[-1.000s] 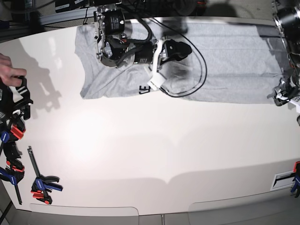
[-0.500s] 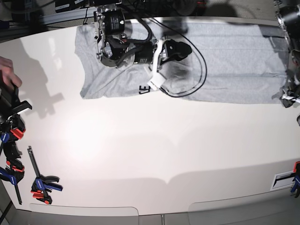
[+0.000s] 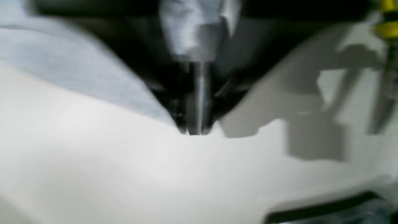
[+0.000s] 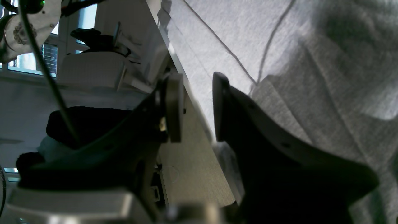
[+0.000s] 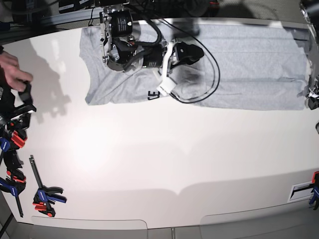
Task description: Fold the T-shirt properly
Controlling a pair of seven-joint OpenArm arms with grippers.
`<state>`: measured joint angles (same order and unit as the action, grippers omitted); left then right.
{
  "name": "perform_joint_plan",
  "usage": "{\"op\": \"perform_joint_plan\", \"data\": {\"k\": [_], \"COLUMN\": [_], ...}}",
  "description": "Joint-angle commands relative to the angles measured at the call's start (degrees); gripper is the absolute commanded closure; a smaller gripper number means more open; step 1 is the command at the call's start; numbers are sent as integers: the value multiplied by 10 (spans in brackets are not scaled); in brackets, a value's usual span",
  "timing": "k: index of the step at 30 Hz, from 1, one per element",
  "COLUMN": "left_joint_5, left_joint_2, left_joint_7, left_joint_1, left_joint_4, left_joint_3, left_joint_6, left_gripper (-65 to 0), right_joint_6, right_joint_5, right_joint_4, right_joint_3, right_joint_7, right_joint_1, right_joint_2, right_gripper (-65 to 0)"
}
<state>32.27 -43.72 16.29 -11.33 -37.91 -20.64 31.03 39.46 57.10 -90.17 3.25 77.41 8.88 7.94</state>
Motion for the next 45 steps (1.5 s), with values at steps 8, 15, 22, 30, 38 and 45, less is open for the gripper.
{"op": "perform_joint_plan", "data": {"k": [8, 15, 22, 30, 38, 45], "left_joint_5": [-83, -128, -158, -157, -122, -51], "left_joint_2": [50, 57, 58, 66, 69, 34], "left_joint_7": [-25, -59, -89, -85, -73, -38], "left_joint_1": [-38, -42, -42, -40, -39, -38], "left_joint_4": [-9, -3, -3, -2, -1, -28], "left_joint_3": [0, 46, 49, 50, 50, 49], "left_joint_6": [-26, -100, -116, -116, -116, -115], "left_gripper": [-202, -203, -208, -82, 0, 0], "right_joint_6": [5, 5, 5, 5, 5, 5], "right_joint_5": [18, 19, 19, 19, 18, 19], "right_joint_4": [-11, -11, -11, -11, -11, -11], "right_joint_3": [2, 2, 2, 2, 2, 2], "right_joint_7": [-8, -2, -2, -2, -1, -2], "right_joint_1": [-6, -6, -6, -6, -6, -6], "right_joint_2": [5, 5, 5, 5, 11, 11], "right_gripper": [-154, -154, -154, -154, -154, -154]}}
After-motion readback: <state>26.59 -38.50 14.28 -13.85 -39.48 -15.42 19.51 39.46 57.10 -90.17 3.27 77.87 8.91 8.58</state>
